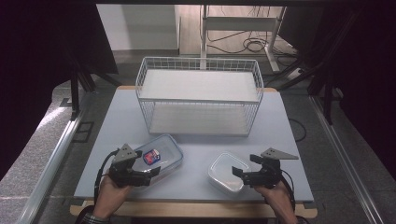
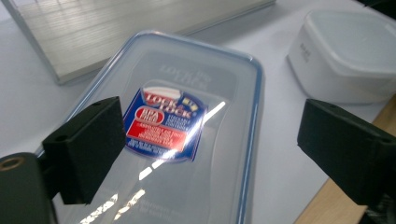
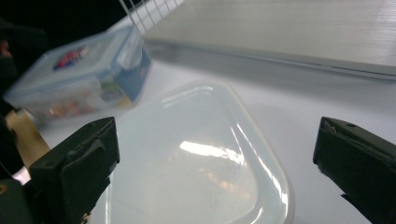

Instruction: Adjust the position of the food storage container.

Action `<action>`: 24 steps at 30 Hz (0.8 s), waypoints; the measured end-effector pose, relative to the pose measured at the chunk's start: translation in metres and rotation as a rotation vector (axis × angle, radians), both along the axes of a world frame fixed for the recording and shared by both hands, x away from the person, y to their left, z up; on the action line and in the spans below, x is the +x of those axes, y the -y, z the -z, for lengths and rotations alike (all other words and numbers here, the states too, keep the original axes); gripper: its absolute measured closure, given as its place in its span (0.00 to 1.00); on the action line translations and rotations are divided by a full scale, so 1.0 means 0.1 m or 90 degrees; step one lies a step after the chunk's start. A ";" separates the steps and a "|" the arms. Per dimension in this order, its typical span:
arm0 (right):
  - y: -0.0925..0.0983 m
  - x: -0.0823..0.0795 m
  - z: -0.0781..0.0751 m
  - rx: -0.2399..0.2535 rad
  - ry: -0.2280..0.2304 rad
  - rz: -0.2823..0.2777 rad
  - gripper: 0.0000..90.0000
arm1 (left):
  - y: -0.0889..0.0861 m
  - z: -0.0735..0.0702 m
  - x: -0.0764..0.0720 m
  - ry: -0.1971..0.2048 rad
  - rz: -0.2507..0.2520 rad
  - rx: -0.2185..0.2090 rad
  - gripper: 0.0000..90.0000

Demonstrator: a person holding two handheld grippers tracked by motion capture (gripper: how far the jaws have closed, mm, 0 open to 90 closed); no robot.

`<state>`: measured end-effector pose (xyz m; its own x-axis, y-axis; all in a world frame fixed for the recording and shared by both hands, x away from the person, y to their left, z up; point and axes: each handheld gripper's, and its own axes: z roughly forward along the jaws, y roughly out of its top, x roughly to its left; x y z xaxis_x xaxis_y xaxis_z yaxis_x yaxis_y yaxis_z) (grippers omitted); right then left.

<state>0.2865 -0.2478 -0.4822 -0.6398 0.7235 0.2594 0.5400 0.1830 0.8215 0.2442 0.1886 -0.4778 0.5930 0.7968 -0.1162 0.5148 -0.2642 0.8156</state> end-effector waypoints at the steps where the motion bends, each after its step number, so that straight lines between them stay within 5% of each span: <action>1: -0.01 0.00 0.00 -0.009 0.003 -0.001 0.00 | 0.00 0.00 0.00 0.000 -0.002 0.000 0.06; 7: -0.01 -0.01 0.02 -0.033 -0.008 -0.003 0.00 | -0.05 0.04 0.01 0.000 -0.030 -0.004 0.01; 17: -0.04 -0.01 0.00 -0.079 -0.003 0.009 0.03 | -0.08 0.06 0.01 0.000 -0.025 -0.008 0.00; 24: -0.10 -0.02 -0.07 -0.112 0.014 0.014 0.16 | -0.10 0.03 -0.01 0.023 -0.048 0.010 0.00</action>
